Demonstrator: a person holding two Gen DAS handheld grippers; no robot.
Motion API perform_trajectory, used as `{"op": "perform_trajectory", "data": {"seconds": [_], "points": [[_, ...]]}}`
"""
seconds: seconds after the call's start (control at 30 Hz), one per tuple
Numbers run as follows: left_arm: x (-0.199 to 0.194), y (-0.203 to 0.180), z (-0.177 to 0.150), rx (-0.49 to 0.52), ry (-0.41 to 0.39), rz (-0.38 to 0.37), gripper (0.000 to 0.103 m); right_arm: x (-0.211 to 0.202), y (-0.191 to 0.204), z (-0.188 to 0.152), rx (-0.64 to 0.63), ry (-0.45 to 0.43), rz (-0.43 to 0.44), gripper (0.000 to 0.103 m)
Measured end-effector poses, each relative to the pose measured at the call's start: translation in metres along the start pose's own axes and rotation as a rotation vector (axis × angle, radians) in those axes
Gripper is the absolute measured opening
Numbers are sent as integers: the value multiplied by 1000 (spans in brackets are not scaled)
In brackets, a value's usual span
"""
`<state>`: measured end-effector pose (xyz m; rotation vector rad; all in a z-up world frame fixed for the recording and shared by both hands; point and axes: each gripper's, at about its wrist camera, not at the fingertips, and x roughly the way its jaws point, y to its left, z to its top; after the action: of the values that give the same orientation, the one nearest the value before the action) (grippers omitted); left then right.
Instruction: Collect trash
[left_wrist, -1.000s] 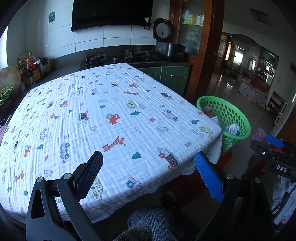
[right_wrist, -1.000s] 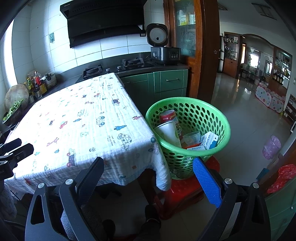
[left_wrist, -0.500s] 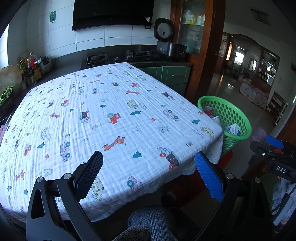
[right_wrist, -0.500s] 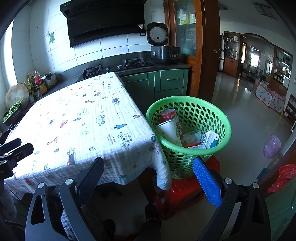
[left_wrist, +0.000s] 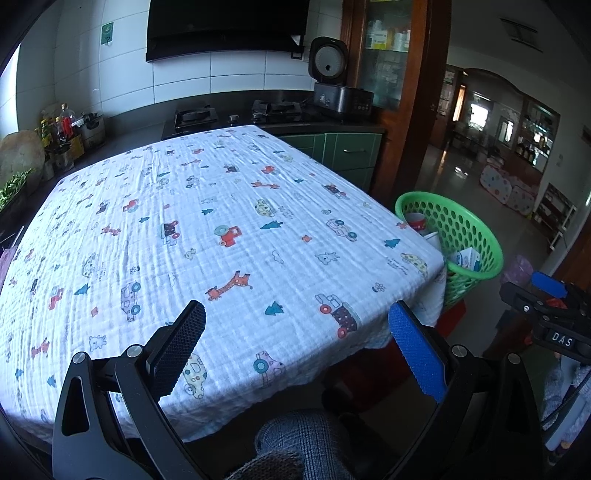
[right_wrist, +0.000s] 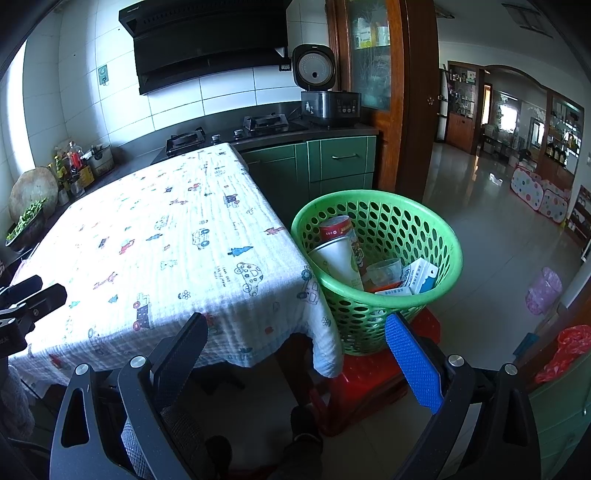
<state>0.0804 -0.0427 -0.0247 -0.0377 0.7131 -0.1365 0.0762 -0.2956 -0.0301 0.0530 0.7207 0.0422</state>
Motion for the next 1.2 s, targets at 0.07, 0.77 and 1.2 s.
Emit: {"op": "perform_trajectory", "data": {"seconds": [0.07, 0.77, 1.2], "points": [[0, 0, 0, 0, 0, 0, 98, 0, 0, 0, 1, 0, 0, 93], [-6, 0, 1, 1, -34, 28, 97, -1, 1, 1, 1, -2, 8, 93], [-4, 3, 1, -13, -27, 43, 97, -1, 2, 0, 0, -3, 13, 93]]}}
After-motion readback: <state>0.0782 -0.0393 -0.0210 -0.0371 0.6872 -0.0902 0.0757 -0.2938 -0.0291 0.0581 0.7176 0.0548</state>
